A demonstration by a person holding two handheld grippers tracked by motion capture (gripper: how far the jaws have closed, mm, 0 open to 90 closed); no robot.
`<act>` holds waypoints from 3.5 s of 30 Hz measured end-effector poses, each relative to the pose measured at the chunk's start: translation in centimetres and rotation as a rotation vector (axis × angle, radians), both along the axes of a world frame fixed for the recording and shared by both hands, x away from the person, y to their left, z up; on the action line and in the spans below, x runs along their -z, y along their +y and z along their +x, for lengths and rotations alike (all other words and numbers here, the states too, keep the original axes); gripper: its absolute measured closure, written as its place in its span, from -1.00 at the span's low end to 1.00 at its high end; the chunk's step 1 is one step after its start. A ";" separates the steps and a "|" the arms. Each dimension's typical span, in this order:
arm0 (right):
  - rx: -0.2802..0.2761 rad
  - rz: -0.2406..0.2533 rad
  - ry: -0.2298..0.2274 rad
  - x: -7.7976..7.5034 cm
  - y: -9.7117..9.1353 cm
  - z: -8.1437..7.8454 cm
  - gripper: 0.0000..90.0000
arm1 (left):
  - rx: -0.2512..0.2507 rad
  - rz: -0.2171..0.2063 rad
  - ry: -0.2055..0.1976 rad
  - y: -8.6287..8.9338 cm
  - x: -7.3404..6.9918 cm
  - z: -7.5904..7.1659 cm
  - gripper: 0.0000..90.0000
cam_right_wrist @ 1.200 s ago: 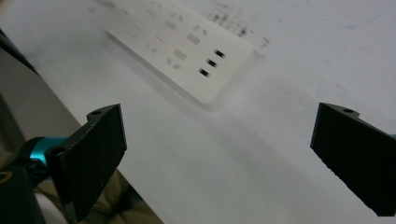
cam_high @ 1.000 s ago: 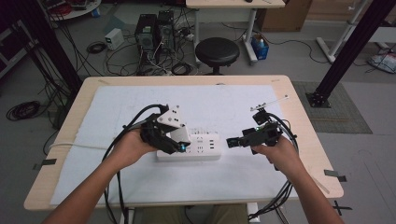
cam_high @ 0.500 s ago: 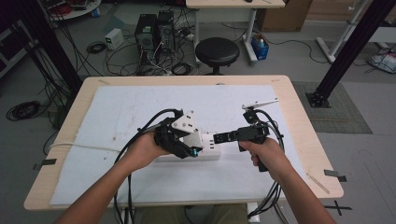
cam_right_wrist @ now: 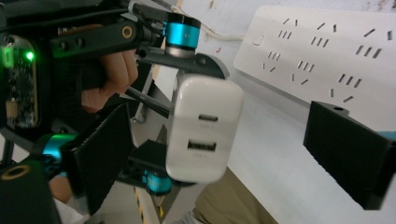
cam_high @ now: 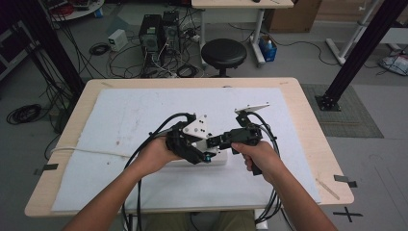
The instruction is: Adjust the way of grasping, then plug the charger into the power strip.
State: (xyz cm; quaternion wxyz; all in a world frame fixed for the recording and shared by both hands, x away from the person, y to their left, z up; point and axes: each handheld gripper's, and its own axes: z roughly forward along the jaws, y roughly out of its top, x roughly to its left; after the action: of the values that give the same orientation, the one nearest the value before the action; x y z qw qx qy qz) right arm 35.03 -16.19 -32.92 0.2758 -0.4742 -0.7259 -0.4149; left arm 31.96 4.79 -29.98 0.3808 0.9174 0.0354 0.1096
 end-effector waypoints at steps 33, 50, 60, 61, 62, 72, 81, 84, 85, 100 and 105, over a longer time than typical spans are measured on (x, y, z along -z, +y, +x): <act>0.097 0.114 0.062 2.8 -2.5 1.1 0.38 | -0.127 0.075 -0.004 0.5 0.3 0.7 -0.48; 0.093 -0.301 -0.258 0.9 -9.1 0.0 0.38 | -0.353 0.209 0.195 10.4 1.1 3.7 -0.55; -0.063 -0.640 -0.459 -2.2 -9.9 -0.1 0.38 | -0.393 0.318 0.224 13.9 0.5 4.4 -0.55; -0.083 -0.672 -0.478 -2.5 -9.8 -0.1 0.38 | -0.389 0.332 0.221 14.3 0.4 4.4 -0.55; -0.098 -0.702 -0.493 -2.8 -9.7 -0.2 0.38 | -0.395 0.320 0.226 14.5 0.4 4.4 -0.55; -0.215 -0.866 -0.569 -4.4 -9.9 0.4 0.38 | -0.377 0.376 0.217 17.1 0.0 4.1 -0.55; -0.248 -0.873 -0.590 -4.4 -9.7 0.7 0.38 | -0.477 0.331 0.201 18.4 0.2 3.7 -0.55; -0.251 -0.872 -0.600 -4.5 -9.2 0.9 0.38 | -0.480 0.328 0.186 18.6 -0.1 3.5 -0.55; -0.255 -0.869 -0.604 -4.6 -8.9 0.9 0.37 | -0.481 0.326 0.185 18.7 -0.1 3.4 -0.55; -0.490 -0.888 -0.702 -4.8 0.0 3.9 0.38 | -0.500 0.354 0.176 18.2 0.9 3.7 -0.55; -0.616 -0.874 -0.714 -3.2 3.8 4.9 0.38 | -0.499 0.357 0.184 18.0 1.5 3.8 -0.55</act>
State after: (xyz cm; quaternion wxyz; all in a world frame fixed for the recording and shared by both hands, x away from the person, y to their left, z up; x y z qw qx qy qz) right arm 39.93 -12.38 -29.74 -0.0949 -0.1451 -0.9781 -0.1150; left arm 35.77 22.78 -31.44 0.1704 0.9388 0.2740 0.1208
